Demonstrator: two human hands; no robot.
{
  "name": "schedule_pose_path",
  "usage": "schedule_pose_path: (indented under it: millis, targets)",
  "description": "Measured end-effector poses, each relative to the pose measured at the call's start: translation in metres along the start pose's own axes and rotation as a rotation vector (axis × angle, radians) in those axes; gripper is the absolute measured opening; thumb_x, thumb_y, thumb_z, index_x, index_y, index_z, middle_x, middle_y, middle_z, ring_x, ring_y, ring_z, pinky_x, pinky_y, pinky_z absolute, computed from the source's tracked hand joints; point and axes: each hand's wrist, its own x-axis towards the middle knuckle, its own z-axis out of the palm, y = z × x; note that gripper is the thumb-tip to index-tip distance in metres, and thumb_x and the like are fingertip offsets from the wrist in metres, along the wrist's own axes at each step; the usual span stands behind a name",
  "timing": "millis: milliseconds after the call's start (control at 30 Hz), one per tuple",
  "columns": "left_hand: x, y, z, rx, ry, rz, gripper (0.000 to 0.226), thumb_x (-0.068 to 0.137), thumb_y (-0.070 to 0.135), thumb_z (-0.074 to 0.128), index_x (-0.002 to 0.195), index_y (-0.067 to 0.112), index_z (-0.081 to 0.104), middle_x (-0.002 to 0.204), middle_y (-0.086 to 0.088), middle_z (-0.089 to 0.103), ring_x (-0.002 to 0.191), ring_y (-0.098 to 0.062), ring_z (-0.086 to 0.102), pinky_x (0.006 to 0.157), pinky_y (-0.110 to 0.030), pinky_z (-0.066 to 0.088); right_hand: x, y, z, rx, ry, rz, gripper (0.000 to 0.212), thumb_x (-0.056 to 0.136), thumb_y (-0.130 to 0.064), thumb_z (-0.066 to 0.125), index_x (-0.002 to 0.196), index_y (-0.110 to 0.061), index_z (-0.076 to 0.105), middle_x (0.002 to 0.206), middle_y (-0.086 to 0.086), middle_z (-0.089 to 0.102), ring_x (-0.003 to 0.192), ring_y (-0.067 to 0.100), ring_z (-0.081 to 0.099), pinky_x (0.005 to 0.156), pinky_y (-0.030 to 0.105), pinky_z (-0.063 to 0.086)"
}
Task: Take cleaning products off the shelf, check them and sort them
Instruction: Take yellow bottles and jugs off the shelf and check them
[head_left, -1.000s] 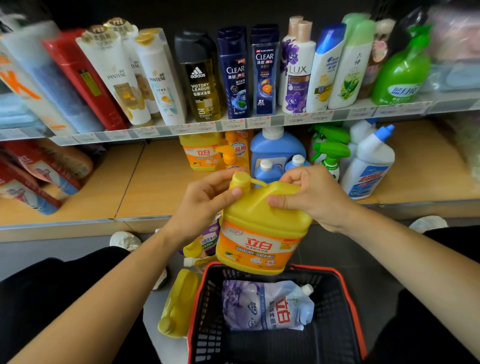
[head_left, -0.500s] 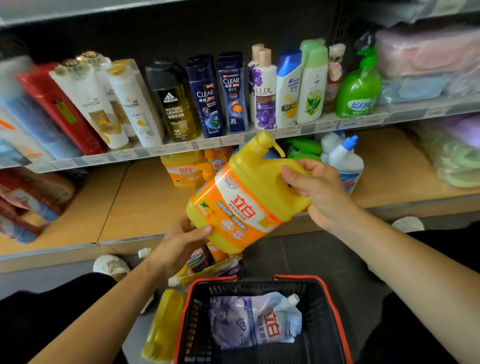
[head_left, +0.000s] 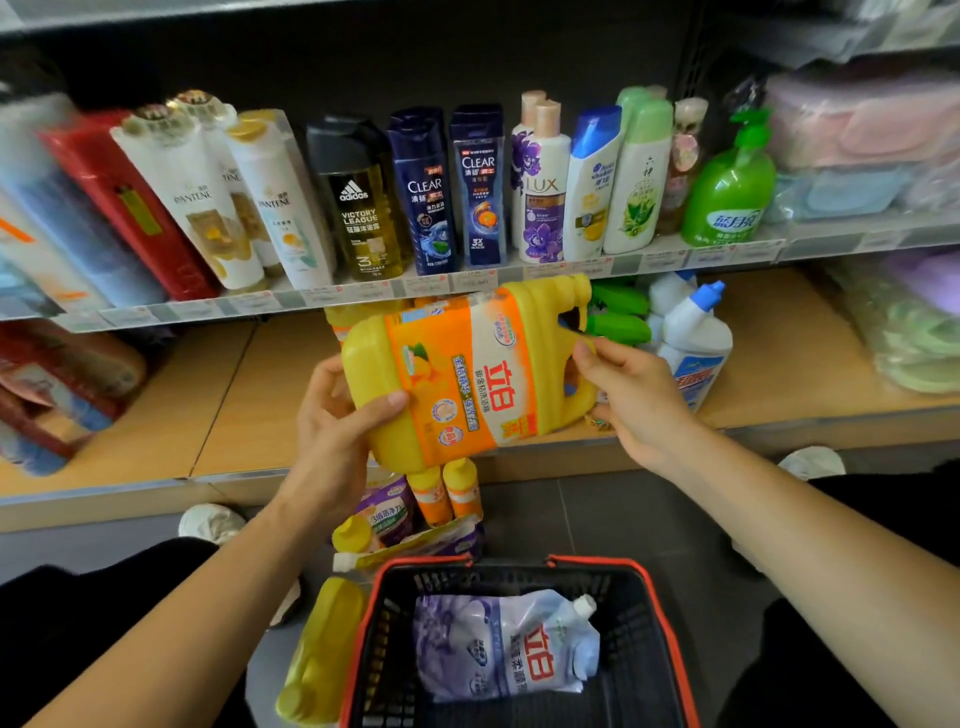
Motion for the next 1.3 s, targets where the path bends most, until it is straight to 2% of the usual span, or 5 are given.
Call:
schedule_pose_path:
  millis: [200, 400, 567, 867, 1300]
  targets:
    - [-0.001, 0.022, -0.006, 0.313, 0.068, 0.259, 0.077, 0.052, 0.044, 0.098, 0.117, 0.024, 0.062, 0.118, -0.006, 0.069, 0.109, -0.026, 0.070, 0.079, -0.043, 0.062, -0.001, 0.024, 0.016, -0.080, -0.071, 0.112, 0.020, 0.099, -0.023, 0.060, 0.116, -0.016, 0.067, 0.108, 0.002, 0.076, 0.104, 0.025, 0.072, 0.088, 0.044, 0.060]
    - [-0.015, 0.031, -0.002, 0.664, -0.039, 0.324, 0.075, 0.049, 0.047, 0.095, 0.117, 0.035, 0.065, 0.112, 0.016, 0.070, 0.107, -0.007, 0.067, 0.087, -0.032, 0.059, -0.012, 0.017, 0.030, -0.624, -0.172, -0.270, 0.102, 0.066, -0.050, 0.086, 0.152, -0.042, 0.031, 0.160, -0.011, 0.028, 0.146, 0.004, 0.025, 0.116, 0.034, 0.028]
    - [-0.027, 0.024, 0.011, 0.772, -0.176, 0.294, 0.082, 0.048, 0.039, 0.097, 0.123, 0.025, 0.068, 0.116, 0.010, 0.069, 0.110, -0.009, 0.066, 0.091, -0.040, 0.057, -0.016, 0.022, 0.043, -0.703, -0.563, -0.250, 0.101, 0.060, -0.030, 0.096, 0.144, -0.041, 0.040, 0.132, -0.027, 0.055, 0.121, -0.016, 0.049, 0.096, 0.007, 0.042]
    - [-0.020, 0.024, 0.005, 0.953, -0.356, 0.437, 0.076, 0.073, 0.057, 0.079, 0.137, 0.022, 0.059, 0.129, 0.002, 0.062, 0.121, -0.017, 0.060, 0.094, -0.050, 0.052, -0.023, 0.024, 0.044, -0.611, -0.483, -0.318, 0.085, 0.056, -0.025, 0.098, 0.130, -0.029, 0.058, 0.116, -0.025, 0.067, 0.110, -0.007, 0.062, 0.086, 0.009, 0.047]
    - [-0.032, 0.009, 0.007, 1.143, -0.485, 1.033, 0.038, 0.094, 0.013, 0.075, 0.131, 0.008, 0.065, 0.145, -0.015, 0.056, 0.141, -0.033, 0.048, 0.106, -0.049, 0.051, -0.024, 0.023, 0.041, -0.620, -0.467, -0.308, 0.082, 0.057, -0.024, 0.098, 0.131, -0.023, 0.062, 0.116, -0.012, 0.072, 0.108, 0.001, 0.066, 0.088, 0.018, 0.053]
